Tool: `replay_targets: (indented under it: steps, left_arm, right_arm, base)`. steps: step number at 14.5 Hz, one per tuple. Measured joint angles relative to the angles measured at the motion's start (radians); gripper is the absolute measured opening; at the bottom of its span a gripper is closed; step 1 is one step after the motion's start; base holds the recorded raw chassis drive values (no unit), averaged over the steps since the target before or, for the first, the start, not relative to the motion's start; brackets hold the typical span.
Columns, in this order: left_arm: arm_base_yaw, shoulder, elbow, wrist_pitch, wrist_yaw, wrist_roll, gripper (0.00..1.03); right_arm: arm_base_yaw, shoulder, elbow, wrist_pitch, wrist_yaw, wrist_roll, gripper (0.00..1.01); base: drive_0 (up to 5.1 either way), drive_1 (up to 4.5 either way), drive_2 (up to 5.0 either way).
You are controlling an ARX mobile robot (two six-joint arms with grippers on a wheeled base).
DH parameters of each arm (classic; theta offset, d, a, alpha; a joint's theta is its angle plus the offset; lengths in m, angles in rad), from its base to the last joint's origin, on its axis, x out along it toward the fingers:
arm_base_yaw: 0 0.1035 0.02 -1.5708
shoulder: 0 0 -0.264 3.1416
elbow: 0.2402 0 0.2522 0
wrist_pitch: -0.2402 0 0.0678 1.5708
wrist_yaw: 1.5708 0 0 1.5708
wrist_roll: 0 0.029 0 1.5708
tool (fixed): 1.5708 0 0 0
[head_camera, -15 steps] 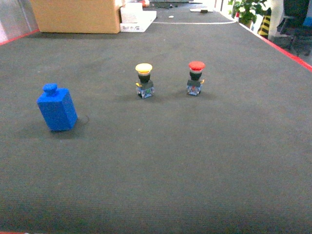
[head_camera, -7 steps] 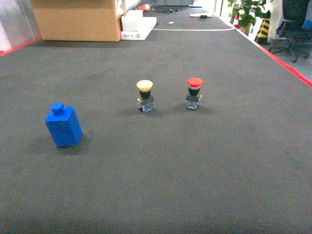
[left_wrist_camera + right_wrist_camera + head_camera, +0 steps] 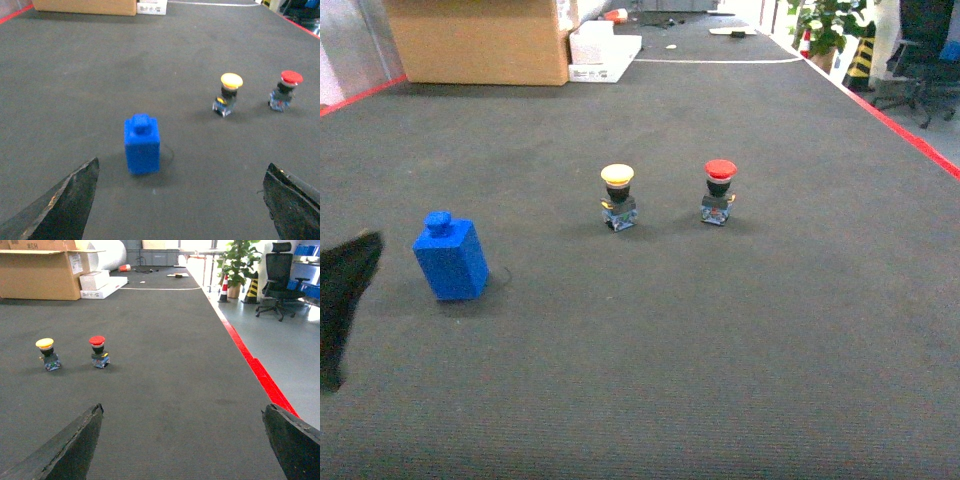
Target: Pick blue part to blue bin on bottom shelf
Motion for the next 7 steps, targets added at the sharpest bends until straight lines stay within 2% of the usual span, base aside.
replay_targets:
  steps: [1,2,4,7]
  left_arm:
    - [0.018,0.257,0.123,0.15,-0.003,0.003,0.98]
    - [0.029,0.464,0.228,0.184,-0.003,0.006,0.98]
    - [0.051,0.715,0.337,0.156,-0.03,0.015,0.98]
    - [0.084,0.826,0.477,0.146,-0.054,0.029,0.98]
  right_arm:
    - [0.0,0.0,0.0,-0.001,0.0,0.0,0.98]
    - [0.0,0.0,0.0,0.0,0.0,0.0,0.98]
    - [0.0,0.0,0.0,0.0,0.0,0.0,0.98]
    - [0.0,0.0,0.0,0.0,0.0,0.0,0.98]
  base:
    - [0.0,0.0,0.0]
    - [0.0,0.0,0.0]
    - [0.0,0.0,0.0]
    - [0.0,0.0,0.0]
